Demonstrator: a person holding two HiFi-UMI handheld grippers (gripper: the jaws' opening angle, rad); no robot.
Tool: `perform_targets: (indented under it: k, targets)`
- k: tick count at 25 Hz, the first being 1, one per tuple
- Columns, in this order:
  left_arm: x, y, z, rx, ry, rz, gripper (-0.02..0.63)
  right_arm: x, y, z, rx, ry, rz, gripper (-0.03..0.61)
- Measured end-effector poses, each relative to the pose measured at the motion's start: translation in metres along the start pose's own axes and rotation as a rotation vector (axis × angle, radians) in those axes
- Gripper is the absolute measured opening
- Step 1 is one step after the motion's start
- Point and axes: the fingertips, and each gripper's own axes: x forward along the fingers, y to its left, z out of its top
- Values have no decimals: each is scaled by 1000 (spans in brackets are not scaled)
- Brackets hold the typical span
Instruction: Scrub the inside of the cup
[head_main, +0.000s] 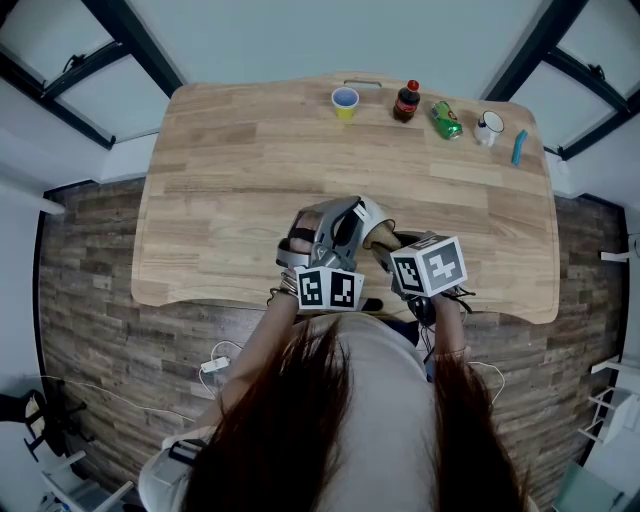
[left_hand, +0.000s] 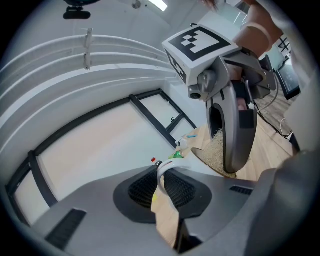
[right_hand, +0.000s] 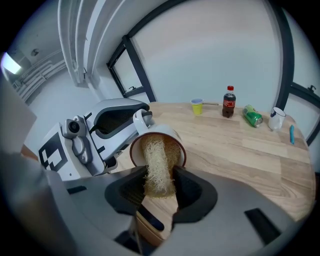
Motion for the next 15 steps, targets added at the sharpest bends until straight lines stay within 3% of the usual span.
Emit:
perform_targets:
  k: [15]
  targets:
    - [0, -2, 3, 24, -11, 0, 46, 2, -1, 2, 81, -30, 49, 149]
